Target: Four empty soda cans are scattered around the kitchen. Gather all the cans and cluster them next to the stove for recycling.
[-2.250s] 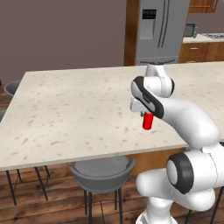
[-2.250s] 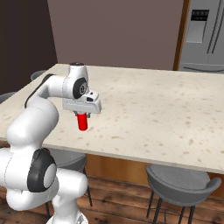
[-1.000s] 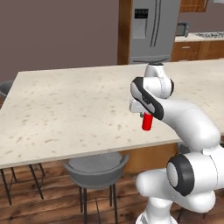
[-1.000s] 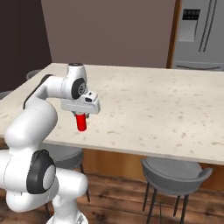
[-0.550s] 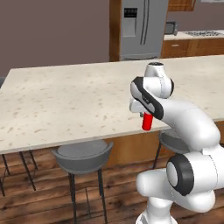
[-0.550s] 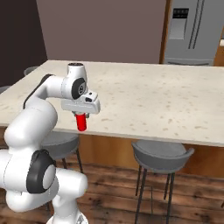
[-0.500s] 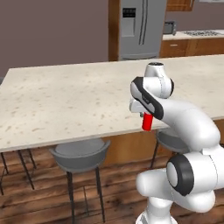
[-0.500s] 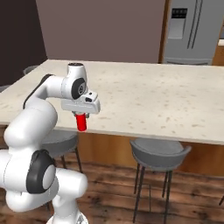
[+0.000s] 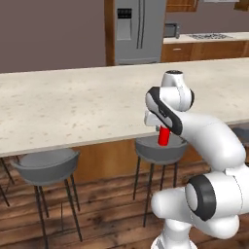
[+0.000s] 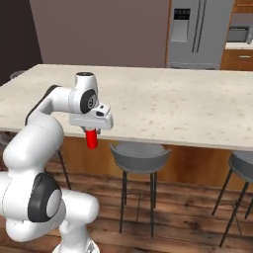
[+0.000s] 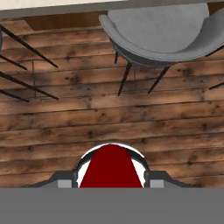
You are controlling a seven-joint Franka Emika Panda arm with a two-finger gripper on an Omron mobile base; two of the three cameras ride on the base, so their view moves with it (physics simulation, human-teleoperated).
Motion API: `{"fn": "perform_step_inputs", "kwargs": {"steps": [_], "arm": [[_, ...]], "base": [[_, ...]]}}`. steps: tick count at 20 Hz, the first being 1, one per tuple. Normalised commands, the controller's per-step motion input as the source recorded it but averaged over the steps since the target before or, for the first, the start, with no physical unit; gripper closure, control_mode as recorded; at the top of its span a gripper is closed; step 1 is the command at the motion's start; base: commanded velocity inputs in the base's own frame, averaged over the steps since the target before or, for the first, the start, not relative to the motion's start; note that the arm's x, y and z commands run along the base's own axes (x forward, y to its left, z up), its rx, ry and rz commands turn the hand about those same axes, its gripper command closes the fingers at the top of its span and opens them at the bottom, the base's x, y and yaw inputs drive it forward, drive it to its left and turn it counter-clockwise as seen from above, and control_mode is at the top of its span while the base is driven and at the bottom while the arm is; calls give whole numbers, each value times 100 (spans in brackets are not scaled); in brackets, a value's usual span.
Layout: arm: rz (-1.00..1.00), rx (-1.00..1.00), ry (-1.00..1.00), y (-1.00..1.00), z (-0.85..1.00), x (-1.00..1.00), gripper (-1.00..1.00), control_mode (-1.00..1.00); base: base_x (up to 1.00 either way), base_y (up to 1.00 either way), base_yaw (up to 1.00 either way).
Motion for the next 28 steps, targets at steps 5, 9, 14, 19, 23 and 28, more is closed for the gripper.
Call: {"fn": "perform_step_inputs", "kwargs": {"steps": [5,9,14,19,23,28], "arm": [[0,0,0,0,0,0,100,100],[0,0,0,0,0,0,100,100],[0,0,0,0,0,0,100,100],[0,0,0,0,0,0,100,100],[0,0,0,0,0,0,100,100],[0,0,0,0,0,0,100,100]], "base": [[-10,-93,0],[-1,-95,0],[0,-92,0],[0,-90,0],[-2,-89,1],[-6,-88,2]]}}
